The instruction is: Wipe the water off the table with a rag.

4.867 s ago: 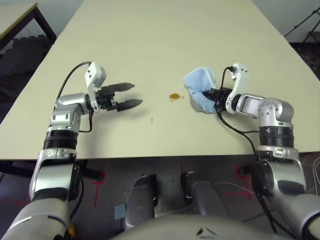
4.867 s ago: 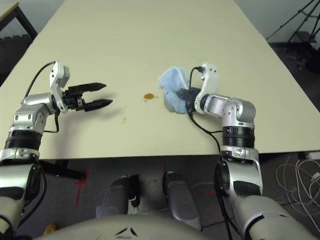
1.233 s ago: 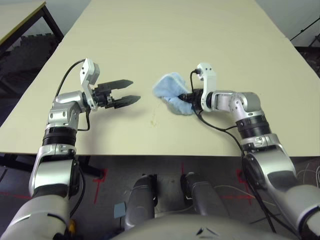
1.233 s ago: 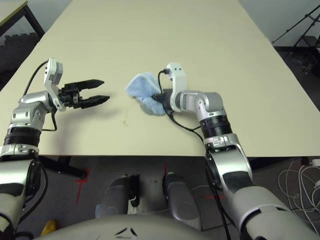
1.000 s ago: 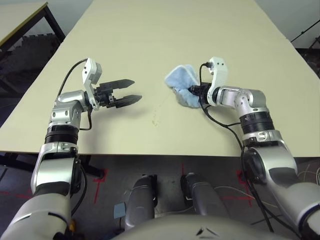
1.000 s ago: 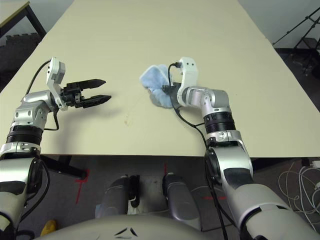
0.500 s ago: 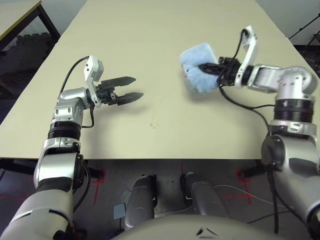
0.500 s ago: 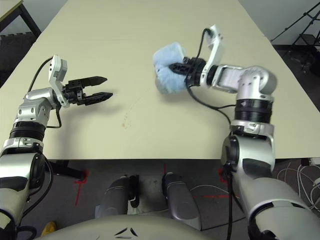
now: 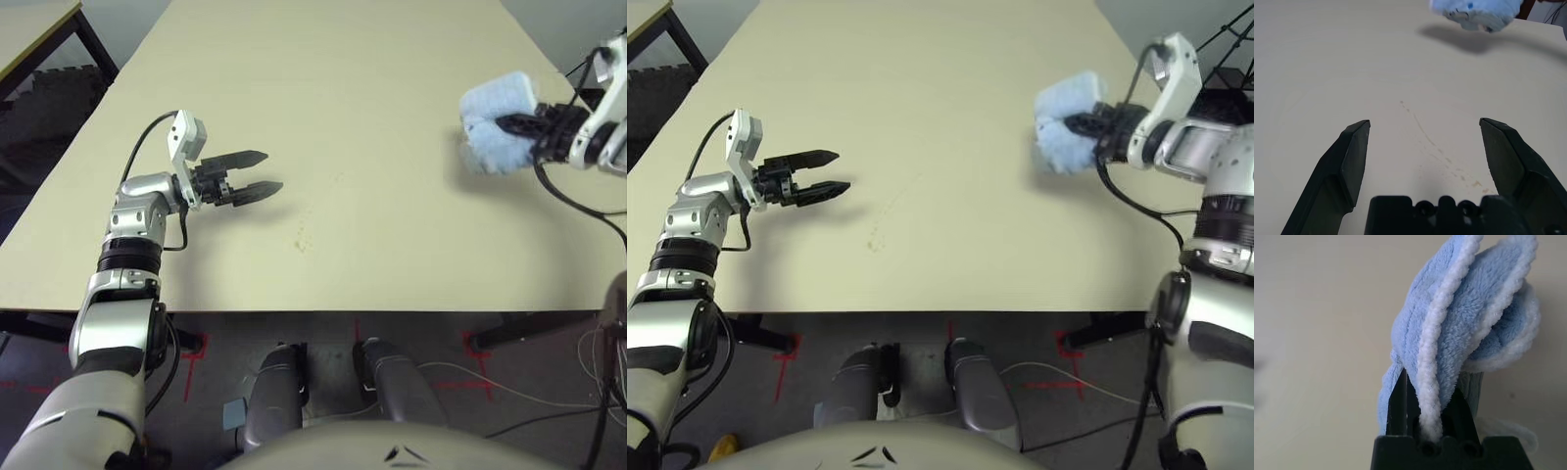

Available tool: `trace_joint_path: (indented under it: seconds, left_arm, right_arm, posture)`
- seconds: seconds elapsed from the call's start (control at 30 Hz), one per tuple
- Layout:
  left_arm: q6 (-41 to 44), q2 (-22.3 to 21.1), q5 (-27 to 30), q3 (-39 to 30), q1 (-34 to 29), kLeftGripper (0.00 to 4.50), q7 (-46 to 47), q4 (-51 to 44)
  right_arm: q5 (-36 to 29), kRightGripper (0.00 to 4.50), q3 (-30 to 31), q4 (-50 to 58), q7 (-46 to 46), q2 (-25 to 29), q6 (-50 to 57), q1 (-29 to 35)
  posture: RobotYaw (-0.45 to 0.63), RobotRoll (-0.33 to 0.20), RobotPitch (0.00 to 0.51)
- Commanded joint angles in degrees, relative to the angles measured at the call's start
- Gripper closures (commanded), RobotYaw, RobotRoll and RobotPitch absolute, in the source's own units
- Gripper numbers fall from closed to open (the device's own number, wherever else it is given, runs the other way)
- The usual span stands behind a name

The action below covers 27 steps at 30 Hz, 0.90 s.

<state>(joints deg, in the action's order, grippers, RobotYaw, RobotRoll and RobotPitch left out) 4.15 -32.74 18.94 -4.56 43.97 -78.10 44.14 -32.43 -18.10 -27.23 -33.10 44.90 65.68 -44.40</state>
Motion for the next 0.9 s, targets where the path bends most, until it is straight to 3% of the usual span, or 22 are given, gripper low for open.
trace_joint_path:
  seconds: [0.03, 0.4, 0.53, 0.8, 0.9]
  left_arm:
    - [-0.18, -0.57, -0.42, -0.52, -0.10, 0.00, -0.03, 1.19]
    - [-0.11, -0.97, -0.60, -0.30, 0.36, 0.00, -0.45, 1.53]
    - [-0.20, -1.13, -0.67, -0.31, 0.42, 0.00, -0.36, 1.61]
    - [-0.19, -1.09, -0.36, -0.71, 0.56, 0.00, 0.41, 1.36]
    - [-0.27, -1.07, -0.17, -1.01, 0.78, 0.00, 0.84, 1.38]
  right_arm:
    - [1.82, 4.47, 1.83, -1.46, -3.12, 1.71, -1.96, 2.29]
    - [9.25, 4.47, 5.36, -10.07, -3.91, 0.10, -12.39, 3.67]
    - [12.84, 3.31, 7.28, -10.20, -3.87, 0.19, -17.38, 3.41]
    - [16.29, 0.14, 10.22, -3.11, -10.03, 5.65, -21.44, 4.84]
    - [15.71, 0.03, 9.44, -0.45, -12.51, 8.54, -20.79, 4.52]
  posture:
    - [-0.30, 0.000, 0.143]
    - [-0.30, 0.000, 0.148]
    - [-0.30, 0.000, 0.147]
    - [-0.30, 0.000, 0.148]
    - [-0.30, 0.000, 0.147]
